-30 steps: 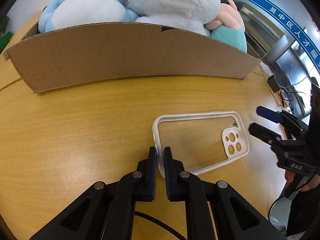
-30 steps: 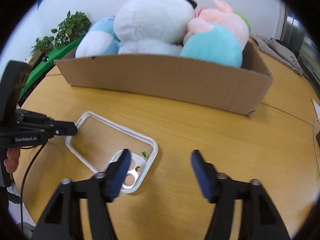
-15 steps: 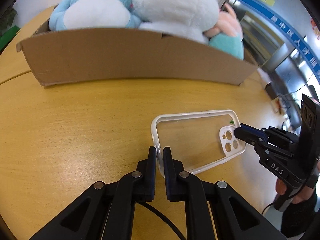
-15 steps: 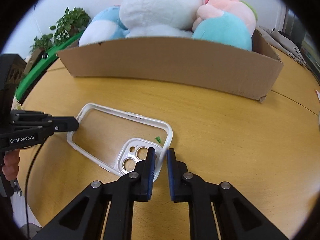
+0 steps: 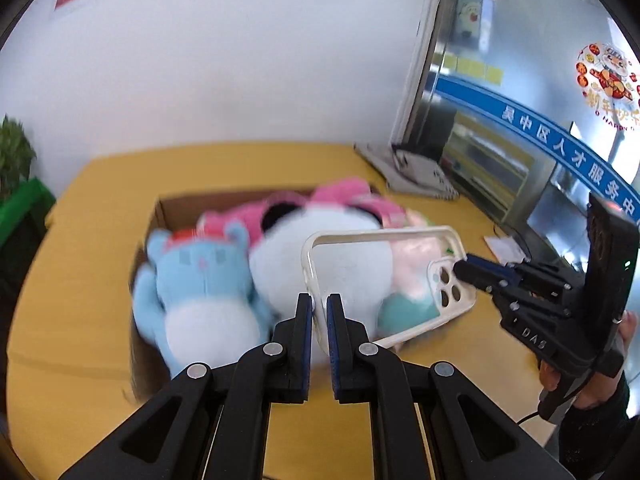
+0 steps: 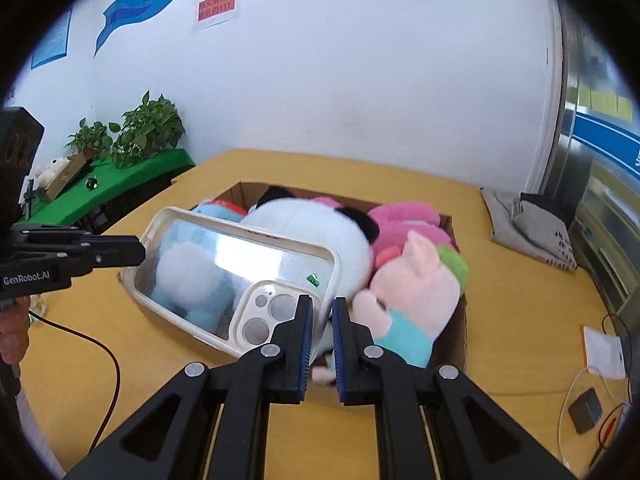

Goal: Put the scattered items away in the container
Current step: 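Lift the phone case with the right gripper and lower it into the box, then open the right gripper over the pink bear and withdraw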

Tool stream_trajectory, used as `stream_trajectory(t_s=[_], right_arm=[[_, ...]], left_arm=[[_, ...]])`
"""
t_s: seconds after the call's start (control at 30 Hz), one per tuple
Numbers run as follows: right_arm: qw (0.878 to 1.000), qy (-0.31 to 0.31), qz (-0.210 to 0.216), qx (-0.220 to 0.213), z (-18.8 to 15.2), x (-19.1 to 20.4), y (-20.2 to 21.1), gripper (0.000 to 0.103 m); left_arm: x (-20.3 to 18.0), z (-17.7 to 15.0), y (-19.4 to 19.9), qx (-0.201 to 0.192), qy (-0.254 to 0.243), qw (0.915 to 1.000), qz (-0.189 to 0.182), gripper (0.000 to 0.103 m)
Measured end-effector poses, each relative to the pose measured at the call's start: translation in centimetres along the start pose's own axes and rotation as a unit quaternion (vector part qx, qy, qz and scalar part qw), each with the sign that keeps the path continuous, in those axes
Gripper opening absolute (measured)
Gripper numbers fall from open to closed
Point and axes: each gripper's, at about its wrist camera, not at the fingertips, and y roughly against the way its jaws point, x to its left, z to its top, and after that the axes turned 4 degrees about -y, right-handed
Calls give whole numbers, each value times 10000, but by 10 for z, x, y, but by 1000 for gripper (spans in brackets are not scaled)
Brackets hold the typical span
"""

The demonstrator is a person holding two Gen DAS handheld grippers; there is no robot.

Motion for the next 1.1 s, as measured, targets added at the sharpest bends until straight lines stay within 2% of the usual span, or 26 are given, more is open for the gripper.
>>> stream_trajectory(t_s=[0.07, 0.2, 0.3, 0.4, 0.47, 0.53, 0.57, 0.63, 0.67, 0.7, 0.73, 0.77, 0.8, 0.83, 0.9, 0.93, 0.97, 1.03, 1.1], right_arm=[[9999, -74, 6, -99, 26, -10, -14, 9], [9998, -165, -45, -119, 73, -32, -52, 9], [9995, -251, -33, 163, 95, -49, -102, 9], [9965, -444, 57, 701, 95, -70, -163, 9], [9915, -528, 79, 1188, 82, -80, -205, 9], [9865, -525, -30, 1553, 62, -81, -227, 9], [9868, -499, -67, 1537, 59, -82, -228, 9], [9887, -516, -10, 1409, 62, -83, -216, 10], [9896, -512, -53, 1346, 64, -84, -209, 19], [9908, -464, -203, 1257, 65, -85, -200, 43], [9919, -402, -387, 1138, 65, -85, -190, 60], [9929, -410, -493, 999, 65, -86, -179, 86], [9939, -475, -499, 860, 65, -88, -167, 87], [9948, -551, -422, 744, 66, -90, -153, 87], [9957, -739, -185, 529, 61, -88, -119, 87], [9954, -849, -124, 416, 58, -86, -102, 87], [9951, -934, -117, 315, 55, -84, -88, 87], [9942, -1048, -208, 154, 39, -75, -58, 87], [9932, -1119, -304, 64, 24, -64, -36, 87]], left_arm=[[9, 29, -12, -97, -50, 9999, -3, 7], [29, 78, -56, -25, -189, 9998, 60, 7], [44, 99, -104, 228, -195, 9995, 120, 7], [64, 100, -170, 828, 0, 9965, 136, 7], [67, 88, -210, 1247, 0, 9918, 274, 7], [65, 74, -236, 1546, -12, 9868, 472, 7], [65, 69, -241, 1569, -1, 9862, 518, 7], [71, 64, -237, 1513, 275, 9875, 333, 7], [75, 62, -232, 1483, 410, 9877, 284, 7], [77, 61, -226, 1443, 502, 9878, 291, 13], [79, 59, -217, 1382, 551, 9882, 353, 29], [79, 59, -206, 1280, 578, 9890, 465, 41], [79, 58, -191, 1118, 601, 9901, 599, 64], [77, 56, -173, 919, 641, 9913, 696, 82], [72, 51, -137, 559, 721, 9932, 729, 89], [66, 47, -119, 423, 719, 9938, 732, 90], [60, 43, -103, 328, 679, 9942, 765, 91], [40, 27, -73, 161, 508, 9947, 883, 101], [19, 9, -52, 49, 319, 9948, 963, 103]])
